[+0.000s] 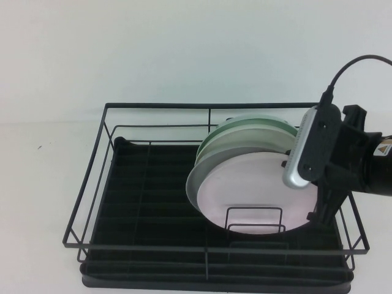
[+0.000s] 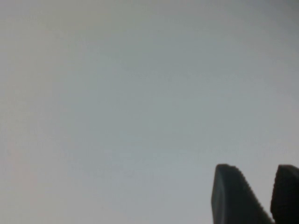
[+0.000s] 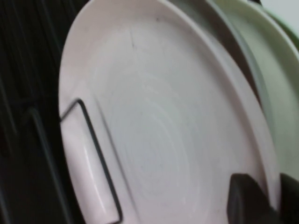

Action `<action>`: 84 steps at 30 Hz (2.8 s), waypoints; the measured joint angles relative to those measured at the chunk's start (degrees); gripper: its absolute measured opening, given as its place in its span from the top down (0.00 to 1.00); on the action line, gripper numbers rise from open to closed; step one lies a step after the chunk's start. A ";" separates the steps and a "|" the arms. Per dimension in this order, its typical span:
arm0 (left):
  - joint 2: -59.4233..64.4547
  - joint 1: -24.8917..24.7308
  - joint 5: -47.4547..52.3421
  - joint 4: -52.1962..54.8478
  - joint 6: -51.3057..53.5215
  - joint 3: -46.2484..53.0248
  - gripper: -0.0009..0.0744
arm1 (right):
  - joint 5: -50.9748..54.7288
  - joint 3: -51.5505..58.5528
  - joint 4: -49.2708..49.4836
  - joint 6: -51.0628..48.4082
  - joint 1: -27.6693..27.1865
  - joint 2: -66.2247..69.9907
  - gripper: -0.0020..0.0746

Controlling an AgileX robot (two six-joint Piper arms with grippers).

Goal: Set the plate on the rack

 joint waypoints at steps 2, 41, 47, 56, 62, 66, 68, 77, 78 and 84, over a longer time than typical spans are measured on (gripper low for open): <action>0.00 0.00 0.00 0.23 0.00 0.00 0.72 | 0.00 0.00 1.03 -0.69 0.57 0.00 0.82; -2.19 0.00 5.89 100.68 -95.20 19.69 0.99 | 7.59 0.83 6.50 22.81 2.07 -60.98 0.98; 8.95 0.00 2.92 135.48 -147.36 30.77 0.99 | 1.86 10.19 -5.45 35.05 2.07 -62.39 0.98; 12.92 0.00 -7.46 153.73 -153.55 30.88 0.99 | -9.99 14.95 -6.41 36.78 2.07 -62.39 0.98; 12.92 0.00 -7.81 153.96 -153.55 30.88 0.99 | -10.46 14.95 -3.66 38.13 2.07 -62.39 0.98; 12.92 0.00 -7.55 153.96 -153.55 30.88 0.99 | -10.46 14.95 -3.32 38.24 2.07 -62.39 0.98; 12.92 0.00 -6.55 155.72 -152.83 30.88 0.99 | -10.46 14.95 -3.37 38.24 2.07 -62.39 0.98; -9.33 16.12 -23.20 160.42 -173.65 41.23 0.99 | -10.46 15.13 -3.28 38.34 2.07 -62.39 0.98; -12.95 18.30 -25.08 160.82 -174.50 42.56 0.99 | -10.46 15.19 -3.28 38.34 2.07 -62.39 0.98; -26.77 26.58 -19.02 160.46 -186.22 45.54 0.99 | -10.00 15.27 -3.28 38.34 2.07 -62.39 0.98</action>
